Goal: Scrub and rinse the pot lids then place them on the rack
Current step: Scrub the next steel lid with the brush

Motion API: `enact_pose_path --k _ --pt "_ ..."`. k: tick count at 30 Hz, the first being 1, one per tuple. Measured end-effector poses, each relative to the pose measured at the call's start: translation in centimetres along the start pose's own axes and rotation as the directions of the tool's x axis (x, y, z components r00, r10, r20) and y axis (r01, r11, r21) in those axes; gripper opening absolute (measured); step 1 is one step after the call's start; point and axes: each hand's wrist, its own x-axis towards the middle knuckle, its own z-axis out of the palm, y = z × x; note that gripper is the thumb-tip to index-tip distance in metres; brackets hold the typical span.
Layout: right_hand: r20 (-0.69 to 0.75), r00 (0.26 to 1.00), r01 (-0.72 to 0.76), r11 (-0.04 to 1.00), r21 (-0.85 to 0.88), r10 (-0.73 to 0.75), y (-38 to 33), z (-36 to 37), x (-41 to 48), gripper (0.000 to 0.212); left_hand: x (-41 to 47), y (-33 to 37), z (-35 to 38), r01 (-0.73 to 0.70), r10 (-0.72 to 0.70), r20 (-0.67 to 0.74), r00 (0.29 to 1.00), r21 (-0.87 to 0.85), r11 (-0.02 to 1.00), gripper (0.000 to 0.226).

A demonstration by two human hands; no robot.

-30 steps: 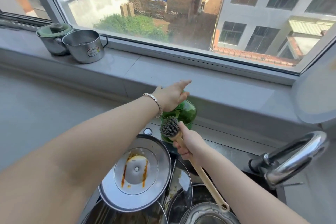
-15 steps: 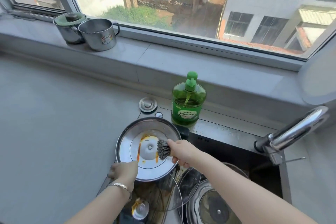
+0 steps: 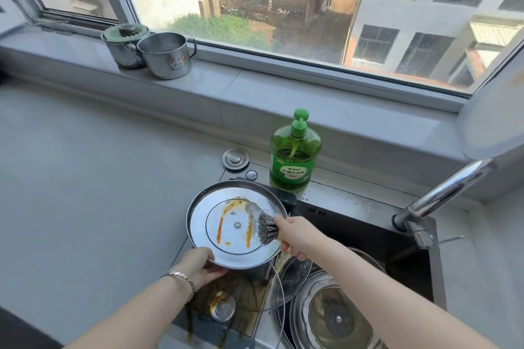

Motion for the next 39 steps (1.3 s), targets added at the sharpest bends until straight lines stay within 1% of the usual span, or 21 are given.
enact_pose_path --k 6,9,12,15,17,19,21,23,24,25,26,27,28,30,31,33,34,35,36,37,39 --pt "-0.092 0.982 0.146 0.972 -0.184 -0.165 1.9 -1.8 -3.6 0.044 -5.7 -0.3 0.0 -0.054 0.024 0.195 0.98 0.149 0.987 0.03" --pt "-0.125 0.966 0.159 0.898 -0.41 -0.228 4.4 -2.8 -5.8 0.043 -7.9 -1.2 1.0 -0.073 0.019 0.309 0.951 0.166 0.983 0.041" --pt "-0.309 0.91 0.048 0.812 -0.581 -0.275 7.6 -4.0 -7.5 0.046 -9.1 -2.6 2.5 -0.111 0.027 0.41 0.912 0.182 0.977 0.061" --pt "-0.457 0.82 -0.149 0.643 -0.751 -0.344 9.9 -5.7 -9.5 0.06 -10.7 -4.4 4.2 -0.149 0.039 0.489 0.871 0.188 0.971 0.064" --pt "-0.463 0.823 -0.185 0.617 -0.765 -0.328 10.7 -6.1 -11.1 0.063 -12.1 -5.6 5.4 -0.185 0.057 0.532 0.845 0.191 0.964 0.066" --pt "-0.386 0.839 -0.124 0.555 -0.822 -0.384 11.7 -4.3 -12.7 0.067 -13.0 -6.8 6.6 -0.241 0.092 0.548 0.831 0.206 0.948 0.071" --pt "-0.308 0.828 -0.001 0.547 -0.837 -0.469 12.5 -2.4 -14.6 0.081 -13.5 -7.6 7.3 -0.278 0.113 0.556 0.824 0.222 0.935 0.068" --pt "-0.283 0.836 0.051 0.579 -0.814 -0.471 14.2 -3.2 -15.0 0.075 -13.7 -7.9 7.4 -0.284 0.116 0.561 0.82 0.221 0.933 0.067" --pt "-0.353 0.829 0.012 0.644 -0.765 -0.434 15.0 -4.9 -15.0 0.067 -13.9 -7.9 7.4 -0.29 0.121 0.568 0.814 0.218 0.932 0.067" --pt "-0.404 0.86 -0.075 0.706 -0.704 -0.311 15.6 -6.0 -15.0 0.063 -14.3 -7.9 7.4 -0.303 0.127 0.577 0.807 0.219 0.928 0.067" --pt "-0.47 0.838 -0.118 0.748 -0.653 -0.277 15.6 -6.1 -15.3 0.062 -14.8 -7.8 7.5 -0.322 0.135 0.583 0.801 0.229 0.919 0.066" --pt "-0.504 0.796 -0.093 0.755 -0.649 -0.335 15.5 -5.2 -15.4 0.066 -15.2 -7.8 7.7 -0.343 0.145 0.584 0.799 0.245 0.907 0.063" --pt "-0.459 0.789 -0.018 0.732 -0.681 -0.408 15.3 -3.6 -15.5 0.071 -15.5 -7.9 7.9 -0.358 0.152 0.581 0.8 0.257 0.898 0.06" --pt "-0.332 0.819 0.131 0.715 -0.686 -0.468 14.5 -1.0 -16.4 0.074 -15.7 -8.2 8.1 -0.345 0.149 0.574 0.805 0.249 0.905 0.059" --pt "-0.34 0.814 0.135 0.723 -0.677 -0.471 14.4 -1.0 -16.4 0.07 -15.7 -8.3 8.0 -0.324 0.143 0.569 0.81 0.23 0.918 0.061" --pt "-0.46 0.822 -0.015 0.796 -0.605 -0.335 15.3 -4.4 -15.6 0.062 -15.7 -8.4 7.6 -0.301 0.132 0.582 0.802 0.204 0.931 0.065" --pt "-0.515 0.81 -0.094 0.804 -0.587 -0.282 15.2 -5.4 -15.8 0.06 -15.8 -8.5 7.5 -0.309 0.133 0.592 0.795 0.206 0.929 0.068" --pt "-0.517 0.812 -0.116 0.795 -0.596 -0.269 15.5 -5.6 -15.8 0.059 -15.9 -8.5 7.4 -0.323 0.139 0.601 0.787 0.211 0.922 0.07" --pt "-0.486 0.812 -0.052 0.79 -0.611 -0.323 15.4 -4.8 -16.2 0.058 -15.8 -8.6 7.4 -0.338 0.148 0.605 0.782 0.213 0.917 0.069" --pt "-0.409 0.823 0.079 0.793 -0.604 -0.393 14.9 -3.1 -17.2 0.058 -15.8 -8.6 7.5 -0.341 0.153 0.604 0.782 0.21 0.916 0.066" --pt "-0.31 0.849 0.156 0.765 -0.625 -0.427 14.4 -1.9 -18.0 0.058 -15.7 -8.5 7.5 -0.335 0.158 0.596 0.787 0.199 0.921 0.064"
